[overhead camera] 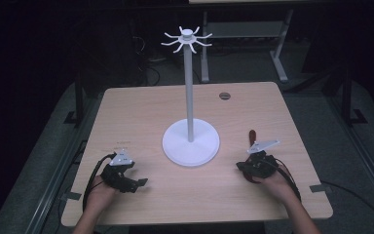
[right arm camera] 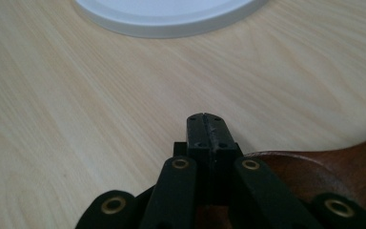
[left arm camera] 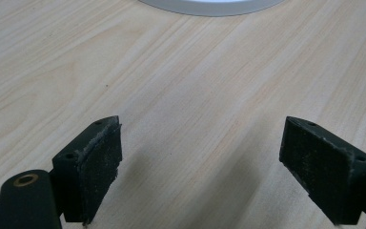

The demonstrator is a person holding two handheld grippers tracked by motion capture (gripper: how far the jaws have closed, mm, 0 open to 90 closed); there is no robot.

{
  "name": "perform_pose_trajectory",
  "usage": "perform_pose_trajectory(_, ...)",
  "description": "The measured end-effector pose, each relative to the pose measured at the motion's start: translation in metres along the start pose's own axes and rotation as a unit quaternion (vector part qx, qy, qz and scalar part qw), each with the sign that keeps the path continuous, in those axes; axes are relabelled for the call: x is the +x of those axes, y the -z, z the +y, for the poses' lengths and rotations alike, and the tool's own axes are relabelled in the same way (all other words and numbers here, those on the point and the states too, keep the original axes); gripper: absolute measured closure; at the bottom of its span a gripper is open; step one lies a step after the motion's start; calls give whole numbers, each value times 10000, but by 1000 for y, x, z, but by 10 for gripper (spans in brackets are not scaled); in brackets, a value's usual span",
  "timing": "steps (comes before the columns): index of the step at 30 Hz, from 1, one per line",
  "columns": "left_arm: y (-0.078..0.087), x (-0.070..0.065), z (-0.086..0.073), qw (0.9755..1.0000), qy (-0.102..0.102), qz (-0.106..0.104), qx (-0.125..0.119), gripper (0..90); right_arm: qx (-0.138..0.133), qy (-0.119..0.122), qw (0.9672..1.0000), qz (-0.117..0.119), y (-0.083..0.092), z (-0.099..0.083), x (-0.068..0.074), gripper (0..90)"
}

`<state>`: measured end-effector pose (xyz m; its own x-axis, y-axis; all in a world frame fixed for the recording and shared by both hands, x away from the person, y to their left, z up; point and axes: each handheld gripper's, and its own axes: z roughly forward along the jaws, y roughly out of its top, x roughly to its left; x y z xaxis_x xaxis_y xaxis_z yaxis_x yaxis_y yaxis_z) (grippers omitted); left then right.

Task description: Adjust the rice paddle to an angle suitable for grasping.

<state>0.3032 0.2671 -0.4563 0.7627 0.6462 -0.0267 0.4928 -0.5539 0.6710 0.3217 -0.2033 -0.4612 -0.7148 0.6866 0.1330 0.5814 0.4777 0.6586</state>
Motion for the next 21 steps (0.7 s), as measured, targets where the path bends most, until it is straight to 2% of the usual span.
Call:
perform_pose_trajectory(5,0,0,0,10000,-1,4,-9,139,-12,-185,9998,-55,14,-17,-3,896)
perform_pose_trajectory(9,0,0,0,10000,2,7,2,139,-29,-245,9996,-127,24,-29,-5,896)
perform_pose_trajectory(14,-1,0,0,10000,1,2,5,139,-132,-445,9988,-175,36,-43,-10,896)
perform_pose_trajectory(16,-1,0,0,10000,3,5,7,139,-224,-519,9982,-187,39,-43,-13,896)
perform_pose_trajectory(19,-1,0,0,10000,-2,7,9,139,-478,-449,9976,-207,44,-38,-17,896)
perform_pose_trajectory(21,-1,0,0,10000,19,4,20,139,-516,-457,9974,-220,45,-36,-18,896)
